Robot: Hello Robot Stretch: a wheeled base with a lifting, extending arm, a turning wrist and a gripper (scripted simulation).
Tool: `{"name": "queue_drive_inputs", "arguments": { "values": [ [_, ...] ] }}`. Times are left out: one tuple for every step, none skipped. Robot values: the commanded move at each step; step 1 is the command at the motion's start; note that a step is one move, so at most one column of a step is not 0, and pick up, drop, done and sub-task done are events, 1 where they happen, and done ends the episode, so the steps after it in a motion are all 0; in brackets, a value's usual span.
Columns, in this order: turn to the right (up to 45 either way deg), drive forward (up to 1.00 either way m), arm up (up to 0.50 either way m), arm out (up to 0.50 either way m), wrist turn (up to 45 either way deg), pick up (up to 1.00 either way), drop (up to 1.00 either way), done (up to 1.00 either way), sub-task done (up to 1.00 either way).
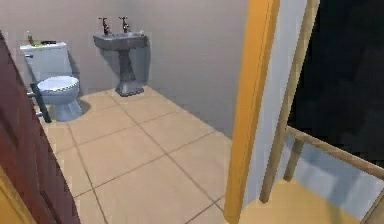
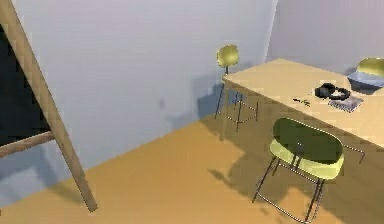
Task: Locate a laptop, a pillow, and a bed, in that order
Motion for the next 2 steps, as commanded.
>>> {"name": "queue_drive_inputs", "arguments": {
  "values": [
    [0.0,0.6,0.0,0.0,0.0,0.0,0.0,0.0,0.0],
    [-39.0,0.0,0.0,0.0,0.0,0.0,0.0,0.0,0.0]
  ]
}}
